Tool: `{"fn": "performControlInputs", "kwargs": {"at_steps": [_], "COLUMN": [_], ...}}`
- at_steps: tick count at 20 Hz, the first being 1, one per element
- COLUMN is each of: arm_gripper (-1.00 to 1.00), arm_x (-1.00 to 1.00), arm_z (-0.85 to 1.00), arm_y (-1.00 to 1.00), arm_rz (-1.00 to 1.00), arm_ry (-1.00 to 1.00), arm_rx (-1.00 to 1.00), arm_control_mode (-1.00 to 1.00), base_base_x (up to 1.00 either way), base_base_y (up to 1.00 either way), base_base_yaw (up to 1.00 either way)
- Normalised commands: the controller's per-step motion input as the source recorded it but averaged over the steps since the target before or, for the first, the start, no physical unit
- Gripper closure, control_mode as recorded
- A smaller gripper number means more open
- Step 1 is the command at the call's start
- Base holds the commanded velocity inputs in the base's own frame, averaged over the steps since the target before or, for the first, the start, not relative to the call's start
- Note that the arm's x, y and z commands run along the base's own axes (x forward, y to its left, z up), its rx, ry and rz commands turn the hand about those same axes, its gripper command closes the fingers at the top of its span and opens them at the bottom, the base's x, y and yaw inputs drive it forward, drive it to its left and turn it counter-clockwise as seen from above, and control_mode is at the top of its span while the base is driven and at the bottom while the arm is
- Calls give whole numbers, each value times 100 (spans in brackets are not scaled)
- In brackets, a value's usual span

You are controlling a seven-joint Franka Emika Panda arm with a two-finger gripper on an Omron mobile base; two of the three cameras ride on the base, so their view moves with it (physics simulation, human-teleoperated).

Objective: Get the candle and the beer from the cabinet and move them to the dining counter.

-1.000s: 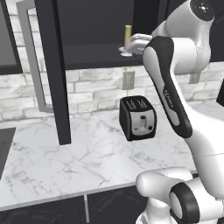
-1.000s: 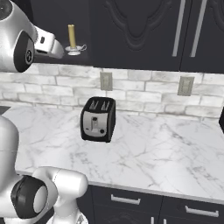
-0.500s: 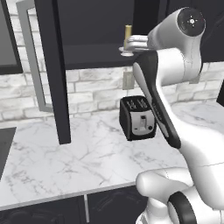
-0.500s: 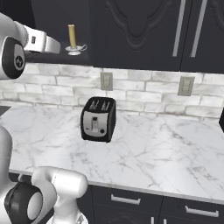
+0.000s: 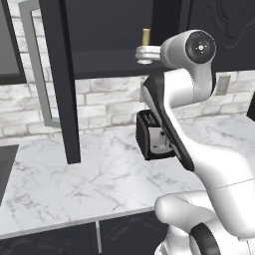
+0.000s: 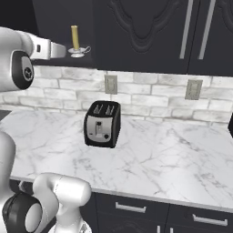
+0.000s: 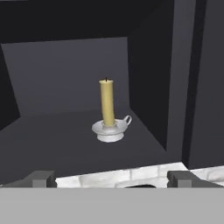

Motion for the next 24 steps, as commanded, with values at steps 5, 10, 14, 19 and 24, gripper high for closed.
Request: {"fn": "performControlInputs", "kwargs": {"at_steps": [5, 10, 14, 19, 24], "arm_gripper": [-100, -100, -100, -100, -100], "arm_x": [40, 31, 21, 10, 6], "arm_z": [0, 2, 3, 2, 0], "arm_y": [0, 0, 0, 0, 0], "arm_rz": [0, 0, 0, 0, 0], "arm_ry": [0, 1, 0, 0, 0], "arm_rx": [0, 0, 0, 0, 0], "arm_control_mode": [-100, -100, -100, -100, -100], "base_base_x": [0, 0, 0, 0, 0], "base_base_y": [0, 0, 0, 0, 0], "base_base_yaw": [0, 0, 0, 0, 0]}}
